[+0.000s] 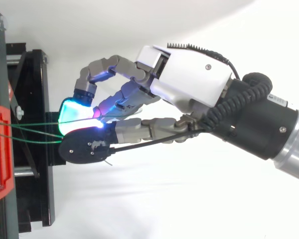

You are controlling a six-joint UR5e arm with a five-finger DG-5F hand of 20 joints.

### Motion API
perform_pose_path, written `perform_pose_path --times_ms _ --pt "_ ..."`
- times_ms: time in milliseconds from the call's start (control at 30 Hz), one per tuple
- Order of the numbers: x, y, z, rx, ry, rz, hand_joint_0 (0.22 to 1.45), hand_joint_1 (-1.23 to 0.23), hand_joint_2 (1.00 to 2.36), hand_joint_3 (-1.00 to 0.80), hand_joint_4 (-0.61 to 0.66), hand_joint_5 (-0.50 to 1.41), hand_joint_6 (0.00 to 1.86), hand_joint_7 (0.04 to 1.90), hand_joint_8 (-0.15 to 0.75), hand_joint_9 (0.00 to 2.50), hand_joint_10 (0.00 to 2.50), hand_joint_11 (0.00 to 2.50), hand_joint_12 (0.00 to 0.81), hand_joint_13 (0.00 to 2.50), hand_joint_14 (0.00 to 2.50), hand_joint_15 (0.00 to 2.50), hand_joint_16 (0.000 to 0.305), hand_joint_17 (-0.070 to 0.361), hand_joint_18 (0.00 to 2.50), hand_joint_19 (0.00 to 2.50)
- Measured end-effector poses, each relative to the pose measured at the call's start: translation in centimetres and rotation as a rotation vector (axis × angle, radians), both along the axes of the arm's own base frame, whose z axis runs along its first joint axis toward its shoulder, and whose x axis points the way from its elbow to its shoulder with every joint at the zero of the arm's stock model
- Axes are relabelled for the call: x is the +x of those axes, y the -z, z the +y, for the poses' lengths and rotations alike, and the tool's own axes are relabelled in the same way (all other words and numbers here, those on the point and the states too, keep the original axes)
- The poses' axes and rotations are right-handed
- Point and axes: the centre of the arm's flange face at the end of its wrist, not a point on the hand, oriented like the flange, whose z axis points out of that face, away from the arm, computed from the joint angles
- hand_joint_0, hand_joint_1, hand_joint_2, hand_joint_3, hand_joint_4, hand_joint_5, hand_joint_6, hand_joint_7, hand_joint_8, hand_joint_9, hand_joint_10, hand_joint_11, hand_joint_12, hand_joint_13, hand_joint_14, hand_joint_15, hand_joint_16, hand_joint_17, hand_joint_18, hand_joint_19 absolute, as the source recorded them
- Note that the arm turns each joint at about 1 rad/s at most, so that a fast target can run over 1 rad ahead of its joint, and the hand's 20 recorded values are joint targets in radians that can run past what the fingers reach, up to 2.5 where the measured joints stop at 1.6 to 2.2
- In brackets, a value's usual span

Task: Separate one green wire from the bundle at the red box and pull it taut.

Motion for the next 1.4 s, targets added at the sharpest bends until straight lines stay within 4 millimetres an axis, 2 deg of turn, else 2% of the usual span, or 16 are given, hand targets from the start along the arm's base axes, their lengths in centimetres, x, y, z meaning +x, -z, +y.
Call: perform_pose_path --times_ms 133,233,333,400,533,600,800,967,1067,1400 --pt "-0.1 0.0 0.0 0.006 0.002 0.005 0.64 -0.82 1.01 -0.36 0.14 -0.2 0.91 1.0 0.27 0.86 0.01 0.52 0.332 0.73 0.01 0.2 0.045 0.102 0.77 0.26" --pt "-0.2 0.0 0.0 0.008 0.002 0.009 0.61 -0.78 1.0 -0.5 0.16 -0.2 0.91 1.0 0.267 0.89 0.01 0.53 0.329 0.74 0.01 0.2 0.045 0.101 0.77 0.26" --pt "-0.2 0.1 0.0 0.01 0.003 0.012 0.53 -0.67 1.0 -0.5 0.17 -0.19 0.9 0.99 0.286 0.93 0.02 0.52 0.341 0.76 0.01 0.2 0.047 0.106 0.79 0.27" --pt "-0.2 0.1 0.0 0.011 0.003 0.013 0.49 -0.54 1.0 -0.5 0.19 -0.18 0.89 0.98 0.299 0.97 0.02 0.51 0.355 0.78 0.01 0.2 0.05 0.113 0.82 0.26" --pt "-0.3 0.1 -0.1 0.015 0.005 0.016 0.49 -0.46 1.0 -0.5 0.19 -0.17 0.87 0.97 0.3 0.99 0.01 0.5 0.355 0.79 0.01 0.2 0.05 0.112 0.82 0.26" --pt "-0.3 0.0 -0.2 0.018 0.007 0.017 0.56 -0.44 1.0 -0.5 0.18 -0.17 0.87 1.01 0.286 0.98 0.01 0.52 0.338 0.77 0.01 0.21 0.046 0.104 0.79 0.28" --pt "-0.5 -0.2 -0.5 0.022 0.011 0.025 0.59 -0.61 1.01 -0.35 0.17 -0.18 0.87 1.06 0.282 0.95 0.02 0.52 0.335 0.76 0.01 0.21 0.045 0.102 0.78 0.28" --pt "-0.6 -0.5 -0.6 0.024 0.014 0.033 0.59 -0.66 1.01 -0.28 0.16 -0.19 0.88 1.09 0.283 0.93 0.01 0.53 0.336 0.76 0.01 0.21 0.046 0.103 0.78 0.28" --pt "-0.7 -0.8 -0.7 0.024 0.015 0.038 0.59 -0.68 1.01 -0.24 0.17 -0.19 0.9 1.04 0.296 0.94 0.01 0.52 0.35 0.77 0.01 0.2 0.049 0.109 0.81 0.26" --pt "-1.0 -1.6 -0.9 0.025 0.016 0.037 0.61 -0.74 1.01 -0.27 0.14 -0.19 0.91 1.03 0.28 0.91 0.01 0.54 0.335 0.75 0.01 0.21 0.045 0.102 0.77 0.27"
